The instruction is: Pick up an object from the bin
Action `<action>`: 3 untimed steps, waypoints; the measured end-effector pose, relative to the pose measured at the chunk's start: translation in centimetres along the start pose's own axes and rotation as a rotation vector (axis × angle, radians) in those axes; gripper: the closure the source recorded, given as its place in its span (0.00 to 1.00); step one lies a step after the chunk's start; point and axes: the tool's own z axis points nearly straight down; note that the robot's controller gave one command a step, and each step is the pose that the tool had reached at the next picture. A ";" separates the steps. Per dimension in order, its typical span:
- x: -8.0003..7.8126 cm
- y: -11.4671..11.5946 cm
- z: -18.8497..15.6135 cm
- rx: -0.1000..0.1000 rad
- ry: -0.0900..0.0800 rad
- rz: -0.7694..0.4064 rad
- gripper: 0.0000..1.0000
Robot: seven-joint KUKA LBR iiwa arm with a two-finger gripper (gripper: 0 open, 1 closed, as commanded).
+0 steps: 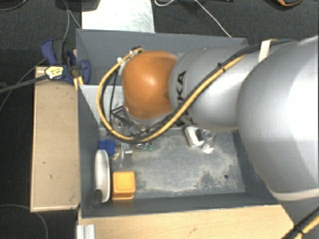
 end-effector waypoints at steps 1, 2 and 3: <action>-2.0 -1.8 -0.3 0.001 0.001 -0.020 0.00; -1.3 0.7 4.0 -0.001 -0.004 -0.214 0.00; -3.4 0.9 3.5 0.000 -0.001 -0.236 0.00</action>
Offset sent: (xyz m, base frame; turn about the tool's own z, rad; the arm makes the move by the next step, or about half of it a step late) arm 0.0095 0.0112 -0.0446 -0.2172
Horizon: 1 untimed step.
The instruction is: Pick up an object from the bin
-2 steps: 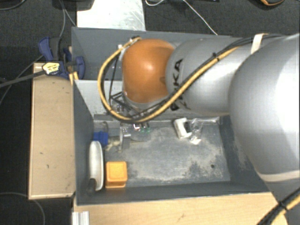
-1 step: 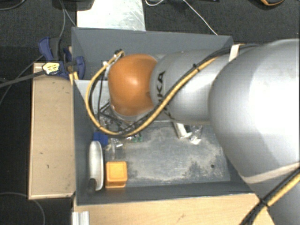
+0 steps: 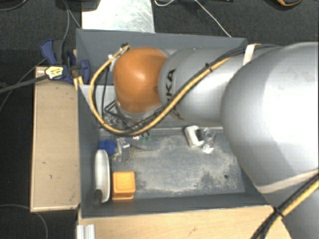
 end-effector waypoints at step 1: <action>-0.4 -0.2 4.3 0.001 -0.005 -0.326 1.00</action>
Offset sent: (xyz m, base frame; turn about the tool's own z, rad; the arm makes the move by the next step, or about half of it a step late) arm 0.0000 0.0000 0.0000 0.0000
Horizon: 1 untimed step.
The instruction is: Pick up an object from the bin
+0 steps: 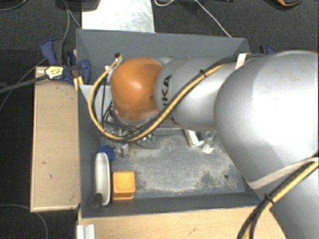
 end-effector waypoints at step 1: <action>0.0 0.0 0.0 -0.001 0.000 0.003 1.00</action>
Offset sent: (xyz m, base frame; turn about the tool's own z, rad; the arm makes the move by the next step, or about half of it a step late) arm -0.0031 -0.0074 0.0630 0.0373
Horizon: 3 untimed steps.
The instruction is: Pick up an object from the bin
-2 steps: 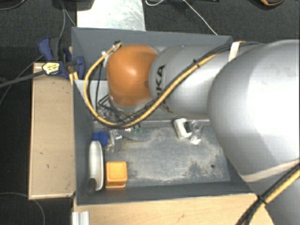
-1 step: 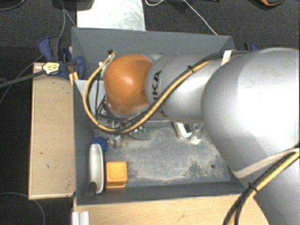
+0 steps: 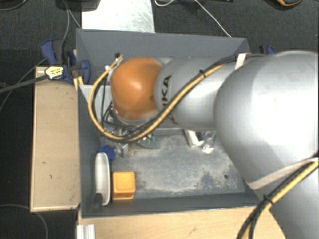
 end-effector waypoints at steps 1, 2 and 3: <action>0.4 -0.5 -6.9 0.002 -0.011 0.034 1.00; 0.3 -0.2 -5.9 -0.001 -0.003 0.020 1.00; 0.7 0.5 -11.9 0.004 -0.021 0.002 1.00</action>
Offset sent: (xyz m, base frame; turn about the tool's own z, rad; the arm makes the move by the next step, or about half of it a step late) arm -0.0027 -0.0029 0.0568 0.0118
